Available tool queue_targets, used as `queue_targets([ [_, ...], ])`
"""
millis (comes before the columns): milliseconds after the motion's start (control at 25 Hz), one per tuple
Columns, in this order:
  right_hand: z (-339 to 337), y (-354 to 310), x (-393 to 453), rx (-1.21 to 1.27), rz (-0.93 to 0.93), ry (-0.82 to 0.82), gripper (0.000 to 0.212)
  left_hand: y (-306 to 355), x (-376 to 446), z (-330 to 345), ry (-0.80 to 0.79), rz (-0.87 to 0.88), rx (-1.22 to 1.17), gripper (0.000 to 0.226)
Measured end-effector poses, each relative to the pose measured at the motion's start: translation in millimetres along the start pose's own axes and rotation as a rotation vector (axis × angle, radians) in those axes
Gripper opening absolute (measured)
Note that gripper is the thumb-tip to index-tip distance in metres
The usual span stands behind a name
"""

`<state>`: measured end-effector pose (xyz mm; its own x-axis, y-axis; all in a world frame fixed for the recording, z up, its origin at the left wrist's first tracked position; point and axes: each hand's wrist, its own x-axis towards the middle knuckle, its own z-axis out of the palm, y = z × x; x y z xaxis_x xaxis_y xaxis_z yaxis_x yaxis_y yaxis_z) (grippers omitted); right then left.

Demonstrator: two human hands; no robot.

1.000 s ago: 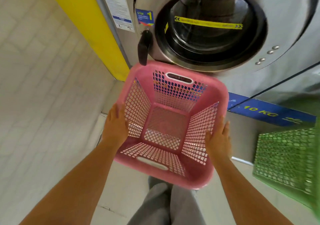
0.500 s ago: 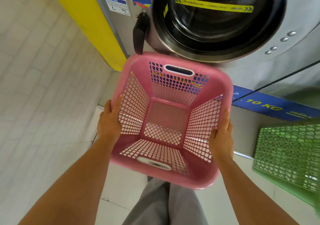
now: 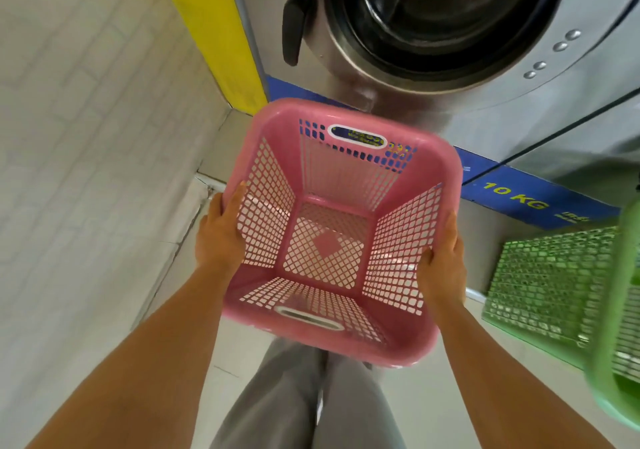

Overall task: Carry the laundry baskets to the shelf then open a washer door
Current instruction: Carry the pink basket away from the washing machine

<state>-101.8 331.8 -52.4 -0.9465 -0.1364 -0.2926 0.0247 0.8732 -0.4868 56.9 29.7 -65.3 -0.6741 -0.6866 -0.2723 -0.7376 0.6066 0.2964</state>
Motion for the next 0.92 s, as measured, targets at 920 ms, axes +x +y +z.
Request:
queue_targets([
  [920,131.9,18.6,-202.0,-0.174,-0.465,-0.361,0.073,-198.6,-352.9,86.4,0.208,-0.73,-0.294,0.075],
])
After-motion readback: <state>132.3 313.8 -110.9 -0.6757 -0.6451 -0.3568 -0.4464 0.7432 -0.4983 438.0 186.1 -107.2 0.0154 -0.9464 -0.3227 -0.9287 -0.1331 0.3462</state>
